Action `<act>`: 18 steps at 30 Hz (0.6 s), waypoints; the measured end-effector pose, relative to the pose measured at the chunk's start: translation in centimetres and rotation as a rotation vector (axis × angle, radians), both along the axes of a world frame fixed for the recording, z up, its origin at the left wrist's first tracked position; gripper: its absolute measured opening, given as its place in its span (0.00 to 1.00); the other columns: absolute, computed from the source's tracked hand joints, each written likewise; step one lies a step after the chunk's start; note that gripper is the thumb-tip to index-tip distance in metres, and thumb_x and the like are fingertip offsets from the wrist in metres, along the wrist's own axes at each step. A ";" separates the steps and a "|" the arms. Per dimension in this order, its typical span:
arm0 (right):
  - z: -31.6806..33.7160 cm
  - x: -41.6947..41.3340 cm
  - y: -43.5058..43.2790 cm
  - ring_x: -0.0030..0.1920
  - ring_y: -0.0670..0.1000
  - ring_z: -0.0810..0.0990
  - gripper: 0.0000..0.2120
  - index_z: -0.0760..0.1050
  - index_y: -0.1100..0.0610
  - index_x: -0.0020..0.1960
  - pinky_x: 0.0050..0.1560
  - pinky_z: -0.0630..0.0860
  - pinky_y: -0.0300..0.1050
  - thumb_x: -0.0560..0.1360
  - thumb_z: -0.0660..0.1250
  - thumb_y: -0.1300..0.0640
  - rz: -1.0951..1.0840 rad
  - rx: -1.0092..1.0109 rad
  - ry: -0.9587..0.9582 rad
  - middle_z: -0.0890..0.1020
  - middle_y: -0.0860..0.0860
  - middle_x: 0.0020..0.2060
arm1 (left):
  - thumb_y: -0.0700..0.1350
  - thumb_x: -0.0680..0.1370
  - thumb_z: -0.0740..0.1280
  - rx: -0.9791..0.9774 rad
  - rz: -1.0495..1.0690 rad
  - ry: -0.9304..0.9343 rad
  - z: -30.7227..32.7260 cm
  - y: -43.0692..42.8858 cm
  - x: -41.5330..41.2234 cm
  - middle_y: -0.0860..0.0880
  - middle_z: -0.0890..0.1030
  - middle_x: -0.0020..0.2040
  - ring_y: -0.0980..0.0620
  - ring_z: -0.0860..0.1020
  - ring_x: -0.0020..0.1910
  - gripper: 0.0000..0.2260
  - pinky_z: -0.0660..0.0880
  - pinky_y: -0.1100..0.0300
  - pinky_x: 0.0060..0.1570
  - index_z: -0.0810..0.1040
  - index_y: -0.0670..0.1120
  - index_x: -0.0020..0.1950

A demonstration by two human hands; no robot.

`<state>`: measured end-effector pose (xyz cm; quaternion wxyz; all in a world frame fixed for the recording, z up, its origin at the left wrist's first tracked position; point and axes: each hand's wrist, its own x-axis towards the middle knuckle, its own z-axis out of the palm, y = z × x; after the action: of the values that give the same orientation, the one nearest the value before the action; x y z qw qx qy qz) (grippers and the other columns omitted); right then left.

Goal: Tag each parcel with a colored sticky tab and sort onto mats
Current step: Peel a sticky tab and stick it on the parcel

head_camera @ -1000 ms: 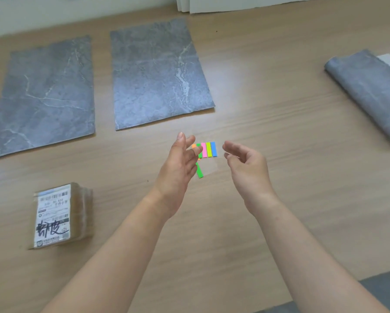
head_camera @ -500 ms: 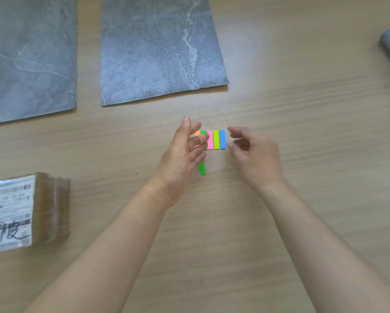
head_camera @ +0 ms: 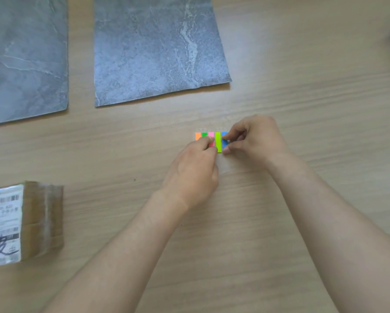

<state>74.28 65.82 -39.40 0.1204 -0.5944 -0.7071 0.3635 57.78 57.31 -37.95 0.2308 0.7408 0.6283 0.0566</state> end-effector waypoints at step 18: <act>-0.4 0.6 -0.1 0.38 0.51 0.80 0.03 0.85 0.58 0.44 0.42 0.67 0.39 0.71 0.77 0.63 0.257 0.311 -0.038 0.82 0.51 0.38 | 0.51 0.74 0.55 0.081 -0.068 0.079 -1.0 -0.6 0.0 0.42 0.73 0.66 0.42 0.73 0.60 0.24 0.74 0.50 0.57 0.77 0.50 0.67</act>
<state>74.89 65.72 -39.79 0.1501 -0.4805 -0.8268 0.2512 57.79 56.74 -38.94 0.1775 0.7722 0.6084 0.0446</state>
